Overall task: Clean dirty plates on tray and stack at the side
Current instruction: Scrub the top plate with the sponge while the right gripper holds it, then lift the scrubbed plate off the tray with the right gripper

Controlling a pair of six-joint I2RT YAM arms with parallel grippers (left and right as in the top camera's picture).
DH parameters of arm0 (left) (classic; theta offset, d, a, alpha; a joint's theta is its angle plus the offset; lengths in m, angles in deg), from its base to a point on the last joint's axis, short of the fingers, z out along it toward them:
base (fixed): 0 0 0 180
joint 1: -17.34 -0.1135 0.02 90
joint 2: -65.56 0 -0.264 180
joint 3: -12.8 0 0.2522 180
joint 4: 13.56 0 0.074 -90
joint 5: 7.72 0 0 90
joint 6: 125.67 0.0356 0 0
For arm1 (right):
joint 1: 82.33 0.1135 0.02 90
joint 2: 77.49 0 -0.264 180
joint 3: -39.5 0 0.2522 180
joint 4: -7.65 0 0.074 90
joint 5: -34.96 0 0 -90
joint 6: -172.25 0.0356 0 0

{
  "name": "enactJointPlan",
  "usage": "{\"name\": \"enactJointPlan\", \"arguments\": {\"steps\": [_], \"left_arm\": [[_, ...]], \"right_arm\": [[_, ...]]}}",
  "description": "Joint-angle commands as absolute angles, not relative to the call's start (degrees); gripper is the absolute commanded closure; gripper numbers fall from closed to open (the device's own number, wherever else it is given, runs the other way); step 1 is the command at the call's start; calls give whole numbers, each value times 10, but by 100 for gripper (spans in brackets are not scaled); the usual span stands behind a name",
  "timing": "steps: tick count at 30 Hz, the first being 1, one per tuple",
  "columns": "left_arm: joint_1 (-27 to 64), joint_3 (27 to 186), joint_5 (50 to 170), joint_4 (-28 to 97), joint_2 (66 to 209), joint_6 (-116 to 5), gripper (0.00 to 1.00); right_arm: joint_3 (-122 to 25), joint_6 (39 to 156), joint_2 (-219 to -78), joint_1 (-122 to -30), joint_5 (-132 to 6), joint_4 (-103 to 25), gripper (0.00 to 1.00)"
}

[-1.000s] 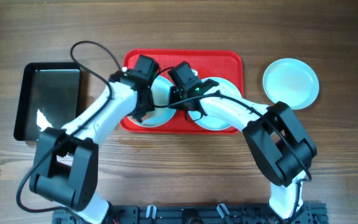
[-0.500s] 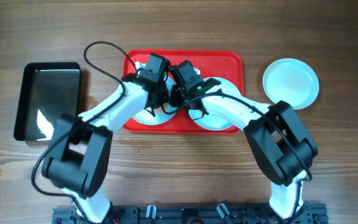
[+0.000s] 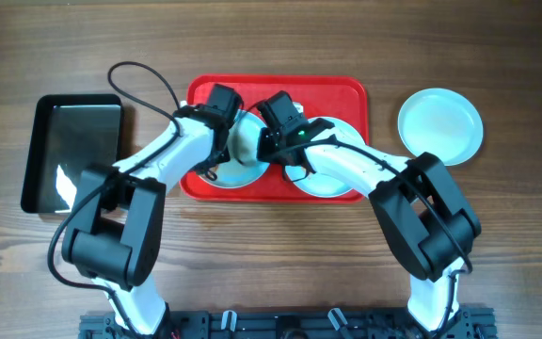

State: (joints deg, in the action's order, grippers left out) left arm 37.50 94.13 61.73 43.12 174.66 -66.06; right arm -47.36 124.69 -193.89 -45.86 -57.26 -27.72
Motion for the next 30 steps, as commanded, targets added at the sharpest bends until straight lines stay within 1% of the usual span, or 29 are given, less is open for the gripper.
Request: {"name": "enactJointPlan", "arguments": {"steps": [1, 11, 15, 19, 22, 24, 27, 30], "left_arm": [[335, 930, 542, 428, 1765, -629, 96], [333, 987, 550, 407, 1702, -629, 96], [333, 989, 647, 421, 1659, -629, 96], [332, 989, 769, 440, 1604, -631, 96], [332, 989, 819, 450, 1556, -631, 96], [332, 989, 828, 474, 1525, -631, 96], [332, 988, 827, 516, 1518, -630, 96], [332, 978, 827, 525, 1528, -631, 96]], "right_arm": [[-457, 1247, -1962, -459, -543, -293, 96], [-457, 1242, -1962, -459, -529, -286, 96], [-465, 1231, -1961, -460, -519, -276, 96], [-503, 1182, -1956, -468, -521, -288, 96], [-532, 1134, -1936, -477, -521, -298, 96], [-557, 1078, -1914, -483, -505, -306, 96], [-597, 1028, -1882, -484, -426, -339, 96], [-626, 954, -1836, -484, -343, -364, 96]]}}
